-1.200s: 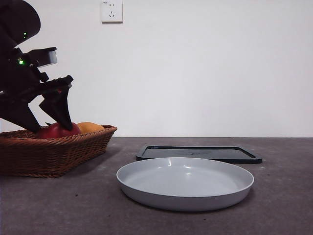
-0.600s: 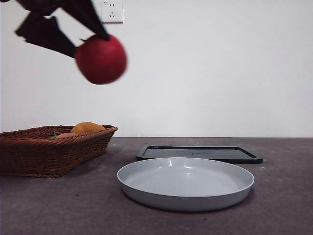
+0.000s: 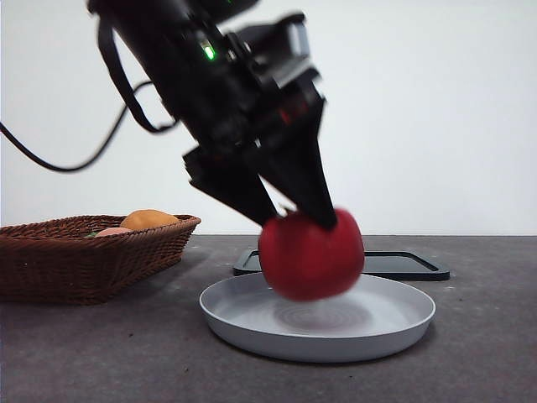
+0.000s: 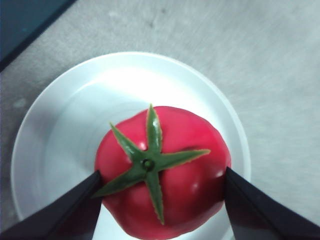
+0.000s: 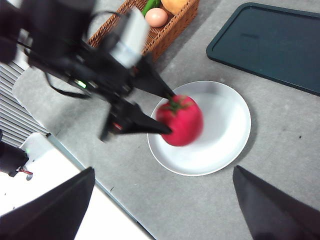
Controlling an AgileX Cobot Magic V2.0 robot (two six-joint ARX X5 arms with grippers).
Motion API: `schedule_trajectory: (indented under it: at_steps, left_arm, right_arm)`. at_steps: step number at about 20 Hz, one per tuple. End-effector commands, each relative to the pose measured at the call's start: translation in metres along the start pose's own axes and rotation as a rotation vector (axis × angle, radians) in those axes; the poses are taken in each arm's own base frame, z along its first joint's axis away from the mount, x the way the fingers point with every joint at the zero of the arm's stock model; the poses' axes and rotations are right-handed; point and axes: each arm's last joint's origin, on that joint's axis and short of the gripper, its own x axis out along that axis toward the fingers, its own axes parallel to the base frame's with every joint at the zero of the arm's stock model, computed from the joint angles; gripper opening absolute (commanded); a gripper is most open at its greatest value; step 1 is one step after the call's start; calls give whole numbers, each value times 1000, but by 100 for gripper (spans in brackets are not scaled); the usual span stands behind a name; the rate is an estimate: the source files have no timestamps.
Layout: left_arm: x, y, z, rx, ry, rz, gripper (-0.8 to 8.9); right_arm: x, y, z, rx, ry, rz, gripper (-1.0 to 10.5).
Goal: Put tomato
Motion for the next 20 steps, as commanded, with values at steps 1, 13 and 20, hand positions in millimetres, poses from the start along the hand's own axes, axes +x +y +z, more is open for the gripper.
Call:
schedule_trajectory:
  at_steps: [1,13,20]
  left_arm:
    - [12,-5,4,51,-5,7,249]
    - [18,-8,2,52,25,39,626]
    - [-40,-7,24,25,-155,80,626]
  right_arm:
    - [-2,2,4,-18,-15,6,441]
    - [-2,2,4,-18,-15,5,441]
    - [-2,2,4,-18,-15,5,441]
